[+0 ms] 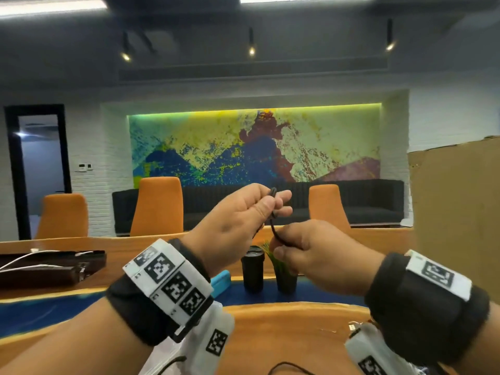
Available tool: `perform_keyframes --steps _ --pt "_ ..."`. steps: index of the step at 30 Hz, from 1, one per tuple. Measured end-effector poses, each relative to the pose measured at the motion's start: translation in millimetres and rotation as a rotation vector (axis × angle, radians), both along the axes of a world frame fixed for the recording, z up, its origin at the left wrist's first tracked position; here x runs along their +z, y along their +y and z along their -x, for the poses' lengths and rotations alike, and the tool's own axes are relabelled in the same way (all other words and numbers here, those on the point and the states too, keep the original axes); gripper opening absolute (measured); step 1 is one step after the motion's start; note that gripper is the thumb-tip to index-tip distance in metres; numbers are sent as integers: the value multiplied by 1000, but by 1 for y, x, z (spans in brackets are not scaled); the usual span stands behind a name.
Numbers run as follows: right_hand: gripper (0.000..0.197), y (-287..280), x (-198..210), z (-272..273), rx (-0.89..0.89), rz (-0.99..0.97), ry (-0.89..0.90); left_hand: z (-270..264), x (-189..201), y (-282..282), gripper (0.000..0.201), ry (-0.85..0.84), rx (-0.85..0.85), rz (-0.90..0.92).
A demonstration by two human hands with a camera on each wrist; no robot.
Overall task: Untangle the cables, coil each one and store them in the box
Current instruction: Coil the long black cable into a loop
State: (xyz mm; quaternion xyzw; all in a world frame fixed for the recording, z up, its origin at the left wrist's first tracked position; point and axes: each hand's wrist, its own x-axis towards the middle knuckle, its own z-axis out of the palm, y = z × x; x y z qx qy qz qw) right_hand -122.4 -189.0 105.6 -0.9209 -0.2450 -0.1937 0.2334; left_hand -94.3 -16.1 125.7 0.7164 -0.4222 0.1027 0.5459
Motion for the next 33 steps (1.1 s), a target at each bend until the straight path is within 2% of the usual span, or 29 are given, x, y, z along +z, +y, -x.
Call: perform_keyframes --steps 3,6,12,16,18,20,22,24,26,28,33 --pt "18 -2 18 8 -46 158 -63 -10 0 7 18 -253 164 -190" --pt "18 -2 27 11 -58 192 -207 -15 4 12 17 -328 234 -299" --pt "13 -2 27 -14 -77 110 -457 -20 9 13 15 -390 356 -507" --pt "13 1 15 -25 -88 84 -450 -22 11 14 20 -423 413 -700" --pt "12 1 12 -27 -72 102 -454 -22 14 16 24 -389 399 -791" --pt "11 0 9 -28 -39 91 -412 -25 15 19 26 -313 350 -808" --pt "13 1 6 -27 39 -81 -210 -29 11 25 29 -226 309 -736" --pt "21 -1 5 -24 156 -467 77 -34 5 28 29 -207 341 -719" --pt "34 -11 10 -24 236 -875 237 -37 -3 27 28 -264 439 -788" --pt "36 -21 17 -27 284 -1144 253 -39 -10 26 27 -341 549 -865" --pt "26 -18 15 -37 337 -1386 224 -52 -23 20 28 -491 786 -1070"
